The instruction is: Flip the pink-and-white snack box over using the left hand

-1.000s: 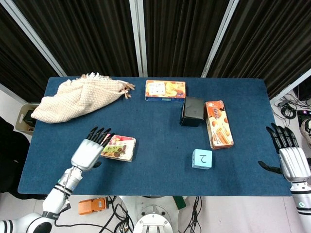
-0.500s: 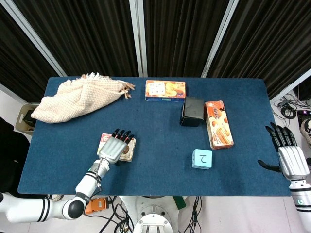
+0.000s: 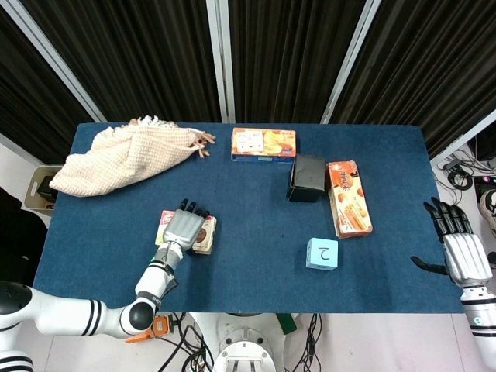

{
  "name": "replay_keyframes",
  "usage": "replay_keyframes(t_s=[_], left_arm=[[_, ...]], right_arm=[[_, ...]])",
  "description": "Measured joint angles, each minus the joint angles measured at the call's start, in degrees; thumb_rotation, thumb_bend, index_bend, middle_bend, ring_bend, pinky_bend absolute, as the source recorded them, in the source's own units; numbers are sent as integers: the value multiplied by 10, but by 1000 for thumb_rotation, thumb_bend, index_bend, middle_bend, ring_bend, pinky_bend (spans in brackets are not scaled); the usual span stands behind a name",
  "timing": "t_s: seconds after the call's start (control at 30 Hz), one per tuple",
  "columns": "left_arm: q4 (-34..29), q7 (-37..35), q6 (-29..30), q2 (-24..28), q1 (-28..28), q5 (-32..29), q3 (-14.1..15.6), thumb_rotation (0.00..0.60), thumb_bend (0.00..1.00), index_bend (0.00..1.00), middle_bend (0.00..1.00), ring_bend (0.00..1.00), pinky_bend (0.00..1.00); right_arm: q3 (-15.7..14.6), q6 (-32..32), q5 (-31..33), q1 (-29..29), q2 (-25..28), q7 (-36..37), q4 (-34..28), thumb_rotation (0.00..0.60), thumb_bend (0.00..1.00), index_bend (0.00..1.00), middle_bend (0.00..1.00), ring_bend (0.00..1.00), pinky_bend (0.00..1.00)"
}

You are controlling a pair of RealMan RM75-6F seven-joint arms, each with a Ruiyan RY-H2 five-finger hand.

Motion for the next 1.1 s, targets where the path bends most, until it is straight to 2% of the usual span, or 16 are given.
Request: replay_keyframes(t_s=[0.13,0.23,0.33,0.53,0.67,0.87,0.97,1.1], left_arm=[[3,-45,-2,2,8,34,-1,600,0,351,368,207,101],[6,-118,-10,8,24,76,-6,600,0,351,368,207,101],[14,-223,-21,13,44,131,-13,600,0,351,368,207,101],[46,-505,-47,19,89,251,-27,600,0,351,367,205,85],[85,-720,-68,19,113,337,-30,600,0,351,367,195,81],[164,-994,-83,5,136,448,-26,600,0,351,367,186,74],[221,-1090,-84,-8,142,498,-21,600,0,351,366,184,72],[299,-1134,-80,-37,145,534,-11,600,0,351,367,183,71]], right_arm=[[0,0,1,0,0,1,2,600,147,0,0,0,0],[0,1,3,-1,0,1,1,600,147,0,0,0,0],[0,1,4,-2,0,1,1,600,148,0,0,0,0],[1,-4,7,0,-1,-3,-2,600,148,0,0,0,0],[2,-8,8,3,0,-8,-5,600,147,0,0,0,0],[3,-10,10,4,3,-17,-13,600,147,0,0,0,0],[3,-10,12,3,4,-18,-16,600,148,0,0,0,0],[3,-8,14,1,4,-20,-18,600,148,0,0,0,0]])
